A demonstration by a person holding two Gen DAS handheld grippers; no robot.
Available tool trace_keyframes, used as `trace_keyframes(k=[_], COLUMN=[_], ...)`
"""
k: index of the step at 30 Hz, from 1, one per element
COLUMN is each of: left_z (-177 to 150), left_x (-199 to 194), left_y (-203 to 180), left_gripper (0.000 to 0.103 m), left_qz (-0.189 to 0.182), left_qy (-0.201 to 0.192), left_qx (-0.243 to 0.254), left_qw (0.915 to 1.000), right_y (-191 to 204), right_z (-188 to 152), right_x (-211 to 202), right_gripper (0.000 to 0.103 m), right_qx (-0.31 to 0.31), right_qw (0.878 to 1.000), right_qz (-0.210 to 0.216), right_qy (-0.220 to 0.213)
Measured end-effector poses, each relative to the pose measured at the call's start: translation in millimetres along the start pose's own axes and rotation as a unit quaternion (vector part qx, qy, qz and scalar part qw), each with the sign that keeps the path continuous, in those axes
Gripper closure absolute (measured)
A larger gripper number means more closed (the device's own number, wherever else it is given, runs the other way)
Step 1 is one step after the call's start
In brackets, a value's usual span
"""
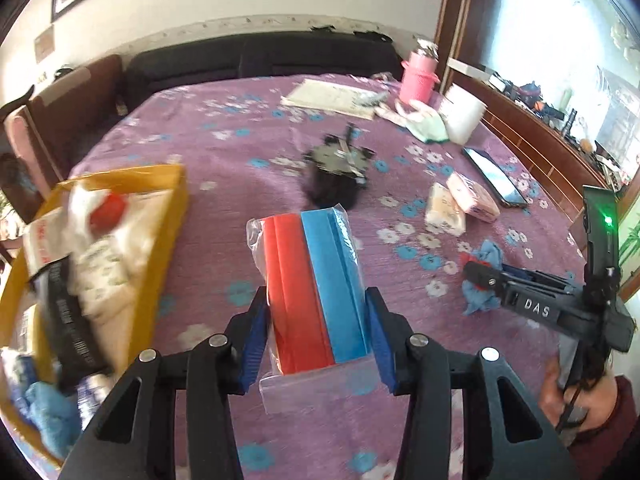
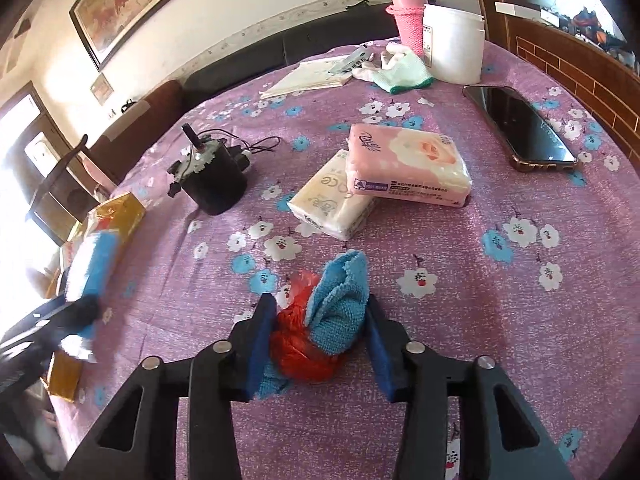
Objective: Organize soft objects
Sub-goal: 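Carry sponge pack into tray with left gripper while right drops towel there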
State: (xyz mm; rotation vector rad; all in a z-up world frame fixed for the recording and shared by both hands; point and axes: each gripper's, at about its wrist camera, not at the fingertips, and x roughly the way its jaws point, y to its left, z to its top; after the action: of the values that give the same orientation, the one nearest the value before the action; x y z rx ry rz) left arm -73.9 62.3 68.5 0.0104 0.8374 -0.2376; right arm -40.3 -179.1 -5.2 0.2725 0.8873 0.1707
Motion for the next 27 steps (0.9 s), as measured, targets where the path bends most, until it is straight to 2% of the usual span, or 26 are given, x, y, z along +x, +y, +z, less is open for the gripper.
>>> trace_keyframes(k=[2,7,12,20,27], left_z=[-3.7,-11.4,-18.1,-29.8,-39.9], left_x=[-8.8,-26.5,-39.4,-54.7,-65.3], left_y=[11.8,44.8,72.9,113.2,146.2], left_gripper=[0.058,0.058,0.058,0.058,0.058], left_qz=[0.003,0.007,0.005,0.007,0.023], left_qy=[-0.006,-0.021,-0.034,-0.047,-0.052], left_qx=[-0.007,-0.034,-0.059,-0.087,-0.100], left_qw=[1.0000,0.9992,0.9977,0.9951,0.9934], right_y=[3.9,15.5,43.3,117.8,183.2], right_z=[-1.0,-3.2,0.3,5.1,1.6], right_x=[-3.5,-14.8,-29.2,-36.8,-23.1], right_gripper=[0.061,0.061,0.061,0.061,0.061], right_qx=[-0.006,-0.004,-0.029,-0.096,-0.143], right_qw=[1.000,1.000,0.999,0.995,0.990], right_qz=[-0.012,-0.008,-0.015,-0.004,0.017], right_qy=[0.003,0.010,0.000,-0.008,0.003])
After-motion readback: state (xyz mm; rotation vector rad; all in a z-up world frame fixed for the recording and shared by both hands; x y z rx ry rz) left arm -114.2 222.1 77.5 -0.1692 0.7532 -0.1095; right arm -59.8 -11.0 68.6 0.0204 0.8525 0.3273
